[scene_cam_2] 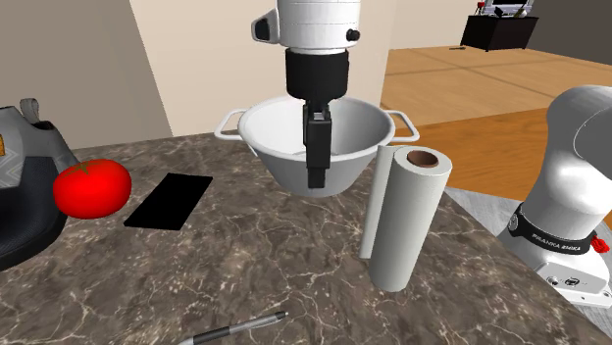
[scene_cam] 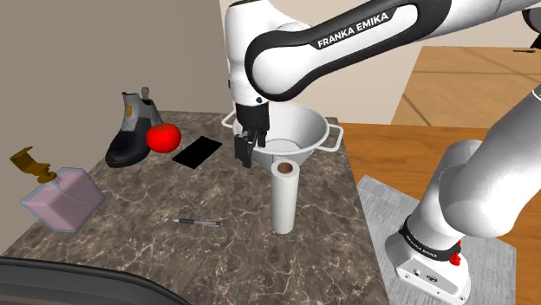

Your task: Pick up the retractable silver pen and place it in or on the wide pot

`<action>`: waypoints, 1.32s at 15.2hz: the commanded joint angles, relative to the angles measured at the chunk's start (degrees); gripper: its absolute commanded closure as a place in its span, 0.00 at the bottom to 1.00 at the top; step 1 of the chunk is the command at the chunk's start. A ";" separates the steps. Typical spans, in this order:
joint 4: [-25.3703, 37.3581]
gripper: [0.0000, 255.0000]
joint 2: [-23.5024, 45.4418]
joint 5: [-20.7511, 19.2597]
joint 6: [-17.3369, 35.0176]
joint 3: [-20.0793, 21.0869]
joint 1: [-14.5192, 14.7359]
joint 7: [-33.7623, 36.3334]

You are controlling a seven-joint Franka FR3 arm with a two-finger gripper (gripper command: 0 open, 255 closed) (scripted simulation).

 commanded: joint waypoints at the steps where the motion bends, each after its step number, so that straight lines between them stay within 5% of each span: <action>1: 1.90 0.00 4.06 -0.26 2.14 1.40 0.96 0.30; 15: 21.67 0.00 29.92 -8.63 6.71 6.44 9.38 3.13; 20: 20.09 0.00 31.72 -9.42 9.98 6.14 9.79 3.65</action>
